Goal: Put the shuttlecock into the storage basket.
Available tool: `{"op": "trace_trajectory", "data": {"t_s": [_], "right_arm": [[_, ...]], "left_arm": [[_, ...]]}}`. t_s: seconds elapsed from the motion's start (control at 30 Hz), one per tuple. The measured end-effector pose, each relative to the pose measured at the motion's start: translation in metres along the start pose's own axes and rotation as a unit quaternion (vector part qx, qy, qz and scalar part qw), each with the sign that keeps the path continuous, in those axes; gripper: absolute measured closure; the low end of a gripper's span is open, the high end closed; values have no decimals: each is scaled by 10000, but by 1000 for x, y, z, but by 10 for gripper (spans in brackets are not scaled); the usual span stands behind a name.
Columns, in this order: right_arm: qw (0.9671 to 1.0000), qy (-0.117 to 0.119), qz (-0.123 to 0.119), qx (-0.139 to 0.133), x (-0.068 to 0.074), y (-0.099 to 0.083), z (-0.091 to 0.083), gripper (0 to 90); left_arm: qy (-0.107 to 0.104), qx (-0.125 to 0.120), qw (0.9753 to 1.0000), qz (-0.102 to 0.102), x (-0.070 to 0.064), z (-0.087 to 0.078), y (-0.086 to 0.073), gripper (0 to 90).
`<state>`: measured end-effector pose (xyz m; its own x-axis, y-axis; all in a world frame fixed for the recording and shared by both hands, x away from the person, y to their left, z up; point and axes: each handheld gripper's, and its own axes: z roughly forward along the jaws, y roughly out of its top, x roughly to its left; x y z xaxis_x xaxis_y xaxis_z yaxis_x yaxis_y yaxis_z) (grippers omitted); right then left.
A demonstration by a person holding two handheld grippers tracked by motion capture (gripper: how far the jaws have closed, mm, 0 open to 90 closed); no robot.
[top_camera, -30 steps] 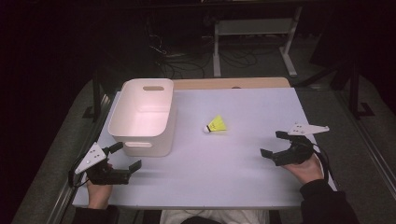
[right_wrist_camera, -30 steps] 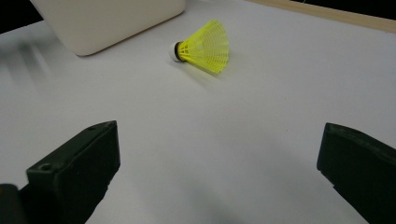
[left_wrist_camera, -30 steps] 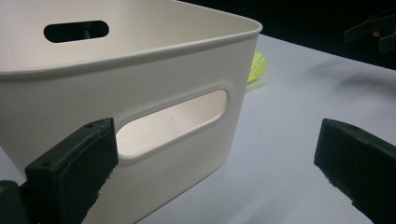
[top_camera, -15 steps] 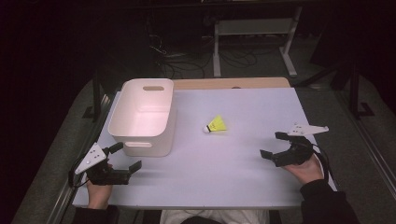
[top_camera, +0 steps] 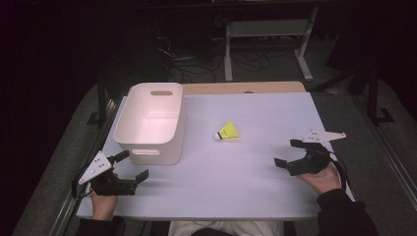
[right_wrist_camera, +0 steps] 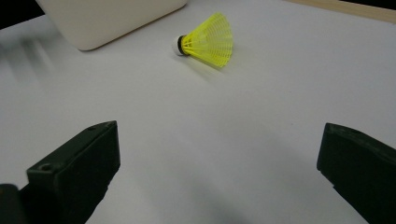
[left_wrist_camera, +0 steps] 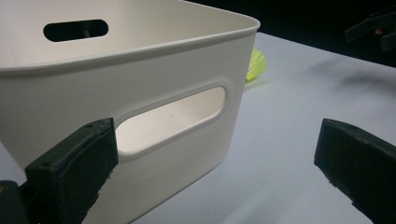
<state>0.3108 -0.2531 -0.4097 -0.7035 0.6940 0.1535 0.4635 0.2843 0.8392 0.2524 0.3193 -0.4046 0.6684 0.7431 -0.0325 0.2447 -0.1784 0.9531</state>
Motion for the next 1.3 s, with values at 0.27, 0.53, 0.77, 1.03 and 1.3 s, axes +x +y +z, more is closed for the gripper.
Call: {"op": "trace_trajectory", "data": {"t_s": [0.27, 0.53, 0.77, 1.03, 1.3], "right_arm": [[9999, -37, -9, 130, 1, 4, 1, 0], [9997, -3, -71, 216, 1, 13, 2, 0], [9996, 35, -183, 226, 2, 28, 2, 0], [9993, 71, -243, 273, 2, 41, 5, 0], [9988, 131, -336, 328, 4, 55, 9, 0]], "left_arm": [[10, 4, 10000, -4, 0, -1, 0, 0], [27, 5, 10000, 3, -1, -1, 0, 0], [39, -10, 10000, -5, -1, -2, -1, 0], [17, -16, 10000, -20, -1, -1, -1, 0], [34, -20, 10000, -40, -1, 0, -1, 0]]}}
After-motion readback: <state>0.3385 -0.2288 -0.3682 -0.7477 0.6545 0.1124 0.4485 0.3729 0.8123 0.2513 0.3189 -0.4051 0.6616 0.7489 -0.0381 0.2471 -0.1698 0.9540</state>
